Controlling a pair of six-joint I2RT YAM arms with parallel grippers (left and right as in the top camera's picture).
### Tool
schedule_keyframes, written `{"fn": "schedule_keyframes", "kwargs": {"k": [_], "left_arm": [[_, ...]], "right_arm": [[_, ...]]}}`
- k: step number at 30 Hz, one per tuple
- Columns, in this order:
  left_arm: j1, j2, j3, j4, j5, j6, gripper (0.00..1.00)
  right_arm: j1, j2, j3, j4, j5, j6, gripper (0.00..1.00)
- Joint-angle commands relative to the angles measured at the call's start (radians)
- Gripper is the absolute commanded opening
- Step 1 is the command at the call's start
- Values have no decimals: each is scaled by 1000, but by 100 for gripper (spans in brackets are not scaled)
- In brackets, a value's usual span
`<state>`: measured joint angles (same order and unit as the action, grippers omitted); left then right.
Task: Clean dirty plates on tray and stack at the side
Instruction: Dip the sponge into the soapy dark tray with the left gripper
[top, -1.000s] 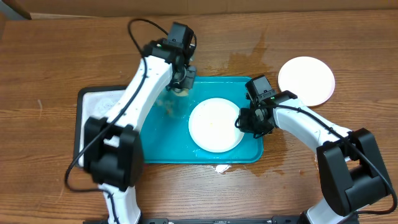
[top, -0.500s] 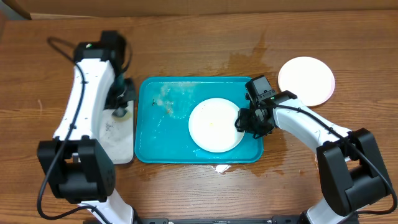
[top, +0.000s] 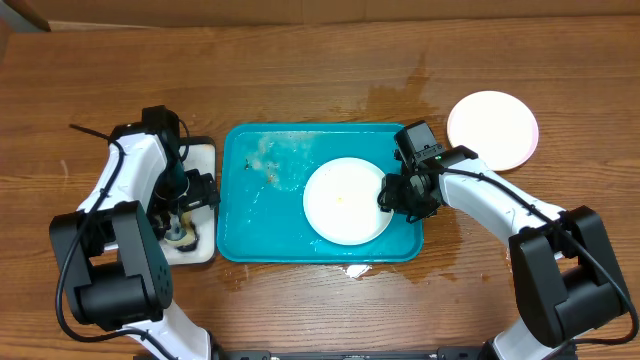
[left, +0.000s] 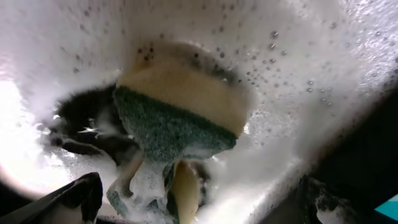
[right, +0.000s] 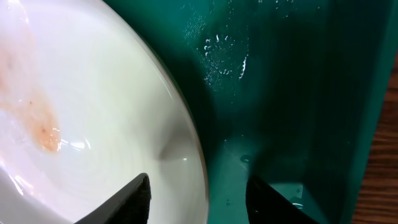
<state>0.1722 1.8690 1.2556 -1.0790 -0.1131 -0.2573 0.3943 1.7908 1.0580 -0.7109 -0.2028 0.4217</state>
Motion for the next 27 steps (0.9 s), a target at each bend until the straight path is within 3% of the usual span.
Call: {"fn": "schedule_keyframes", "kwargs": {"k": [1, 7, 9, 11, 15, 16, 17, 18, 19, 20, 21, 22, 27], "left_arm": [[8, 8, 14, -2, 21, 32, 100], [8, 8, -30, 35, -14, -2, 98], [8, 8, -56, 68, -26, -2, 83], [8, 8, -79, 104, -25, -2, 61], [8, 8, -128, 166, -26, -1, 56], [10, 8, -133, 173, -31, 0, 42], [11, 8, -133, 175, -43, -1, 21], [12, 8, -132, 178, -53, -1, 10], [13, 8, -126, 179, -55, 2, 10], [14, 8, -114, 174, -53, 11, 20], [16, 8, -97, 161, -51, 11, 43], [18, 8, -73, 140, -51, 11, 50], [20, 8, 68, 32, -51, 10, 59]], "right_arm": [[4, 0, -3, 3, -1, 0, 51], [4, 0, -3, 2, -1, 0, 51], [4, 0, -3, 2, -1, 0, 51], [4, 0, -3, 2, -1, 0, 51], [4, 0, -3, 2, -1, 0, 51], [4, 0, -3, 2, -1, 0, 51], [4, 0, -3, 2, -1, 0, 51], [4, 0, -3, 2, -1, 0, 51], [4, 0, -3, 2, -1, 0, 51], [4, 0, -3, 2, -1, 0, 51], [4, 0, -3, 3, -1, 0, 51], [4, 0, -3, 3, -1, 0, 51], [4, 0, -3, 3, -1, 0, 51]]}}
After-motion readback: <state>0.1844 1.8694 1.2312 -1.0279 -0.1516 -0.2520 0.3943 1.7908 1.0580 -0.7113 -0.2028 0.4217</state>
